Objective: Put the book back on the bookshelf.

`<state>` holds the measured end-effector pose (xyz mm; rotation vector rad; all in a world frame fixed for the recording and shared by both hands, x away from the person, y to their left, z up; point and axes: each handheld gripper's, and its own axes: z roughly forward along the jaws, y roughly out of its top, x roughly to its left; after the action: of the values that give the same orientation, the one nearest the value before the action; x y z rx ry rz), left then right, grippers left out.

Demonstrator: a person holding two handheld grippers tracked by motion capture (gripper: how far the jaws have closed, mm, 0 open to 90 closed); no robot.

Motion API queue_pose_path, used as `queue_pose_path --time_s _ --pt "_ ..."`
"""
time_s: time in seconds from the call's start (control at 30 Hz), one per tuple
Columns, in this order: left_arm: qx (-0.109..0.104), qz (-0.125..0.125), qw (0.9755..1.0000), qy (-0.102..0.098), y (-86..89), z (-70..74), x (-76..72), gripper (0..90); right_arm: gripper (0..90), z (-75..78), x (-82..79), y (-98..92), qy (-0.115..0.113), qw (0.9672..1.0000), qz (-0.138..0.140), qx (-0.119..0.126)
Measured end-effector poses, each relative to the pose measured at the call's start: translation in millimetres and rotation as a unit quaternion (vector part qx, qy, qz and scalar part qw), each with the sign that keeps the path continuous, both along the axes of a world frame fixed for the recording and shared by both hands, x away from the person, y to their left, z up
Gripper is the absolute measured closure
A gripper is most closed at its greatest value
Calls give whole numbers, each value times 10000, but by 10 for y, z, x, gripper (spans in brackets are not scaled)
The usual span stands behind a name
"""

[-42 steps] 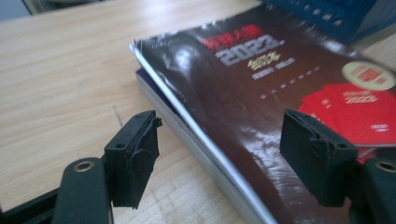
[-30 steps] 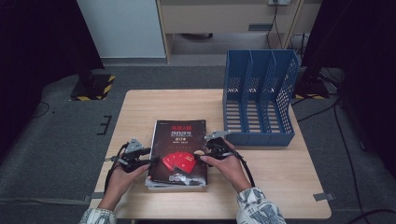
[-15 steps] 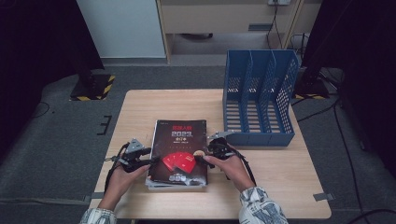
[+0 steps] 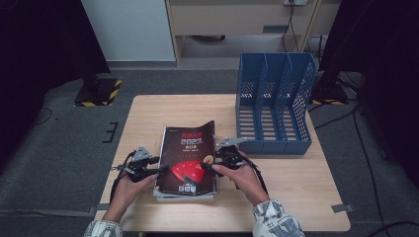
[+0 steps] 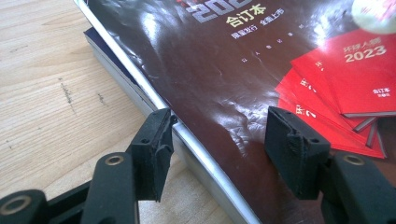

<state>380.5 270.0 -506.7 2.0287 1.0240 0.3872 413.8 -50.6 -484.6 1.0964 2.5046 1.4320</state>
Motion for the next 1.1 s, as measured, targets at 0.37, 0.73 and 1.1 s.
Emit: queue_pose_path --time_s 0.37,0.73,1.1 --pt "-49 -15 10000 -66 -17 -17 1 415 316 78 383 264 382 9990 -151 -178" --pt "-231 -49 9997 -5 24 -43 24 419 376 -45 397 525 314 9956 -58 -881" --pt "-210 -59 9998 -40 7 -44 43 374 789 14 389 439 -68 9977 -152 -662"
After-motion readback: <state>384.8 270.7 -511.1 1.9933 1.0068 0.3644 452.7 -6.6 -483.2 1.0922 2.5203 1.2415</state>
